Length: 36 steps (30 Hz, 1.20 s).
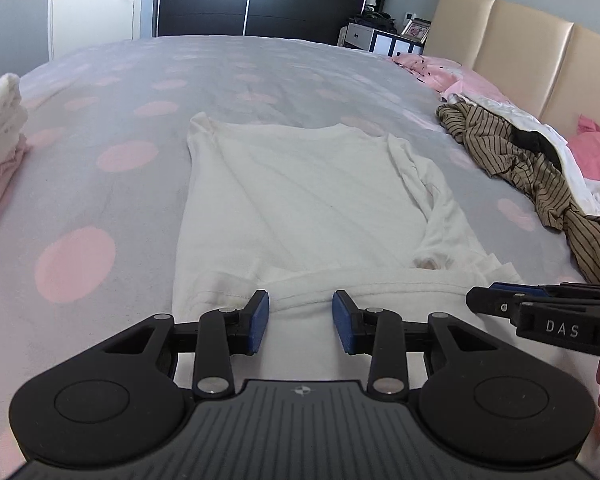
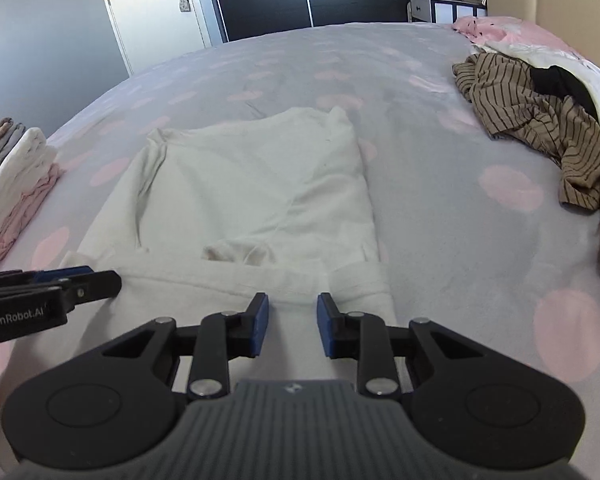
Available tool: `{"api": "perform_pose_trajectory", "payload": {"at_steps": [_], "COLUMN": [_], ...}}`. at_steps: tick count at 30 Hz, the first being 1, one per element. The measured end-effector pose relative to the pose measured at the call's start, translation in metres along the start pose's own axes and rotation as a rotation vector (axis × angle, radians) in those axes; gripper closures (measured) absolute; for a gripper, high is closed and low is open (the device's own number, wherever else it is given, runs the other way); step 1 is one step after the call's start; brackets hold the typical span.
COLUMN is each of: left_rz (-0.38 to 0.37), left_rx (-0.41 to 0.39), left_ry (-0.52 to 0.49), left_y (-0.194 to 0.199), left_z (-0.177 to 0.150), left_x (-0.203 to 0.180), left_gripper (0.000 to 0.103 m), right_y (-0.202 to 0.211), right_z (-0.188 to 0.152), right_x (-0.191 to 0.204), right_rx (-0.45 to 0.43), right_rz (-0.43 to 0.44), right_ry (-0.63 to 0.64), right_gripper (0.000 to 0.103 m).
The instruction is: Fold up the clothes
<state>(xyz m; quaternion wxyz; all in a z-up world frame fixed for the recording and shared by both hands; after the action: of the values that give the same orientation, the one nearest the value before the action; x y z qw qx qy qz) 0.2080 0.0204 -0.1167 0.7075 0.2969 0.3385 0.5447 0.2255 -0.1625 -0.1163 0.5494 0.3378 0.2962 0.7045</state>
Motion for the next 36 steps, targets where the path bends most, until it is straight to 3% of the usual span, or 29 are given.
{"api": "perform_pose_trajectory", "payload": {"at_steps": [9,17,28,36], "left_rz": [0.005,0.04,0.051,0.071], "left_rx": [0.005,-0.043,-0.029,0.044], "left_ry": [0.0,-0.07,-0.258,-0.248], "left_y": [0.005,0.049,0.105,0.1], "left_z": [0.001,-0.009,-0.083,-0.112], "left_x": [-0.001,-0.018,-0.043,-0.025], "left_gripper": [0.069,0.069,0.069,0.071], "right_y": [-0.002,0.04,0.096,0.099], "right_z": [0.003,-0.008,-0.079,-0.12], "right_x": [0.003,0.024,0.041,0.039], "right_rx": [0.006,-0.057,-0.063,-0.012], "right_rz": [-0.014,-0.017,0.009,-0.011], "right_ry": [0.017,0.093,0.201,0.256], "right_gripper": [0.074,0.069,0.065,0.064]}}
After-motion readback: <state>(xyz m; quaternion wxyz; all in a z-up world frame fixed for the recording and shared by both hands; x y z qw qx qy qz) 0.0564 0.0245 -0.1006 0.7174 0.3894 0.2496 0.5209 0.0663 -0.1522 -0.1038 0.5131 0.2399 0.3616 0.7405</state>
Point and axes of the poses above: each gripper's, at about its wrist camera, not at the fingertips, and y roughly against the way its jaws point, x to its left, z to its top, the point moved 5 cm from there along -y, roughly the way its jaws point, and after that the axes turned 9 degrees about x, right-handed, at the moved point
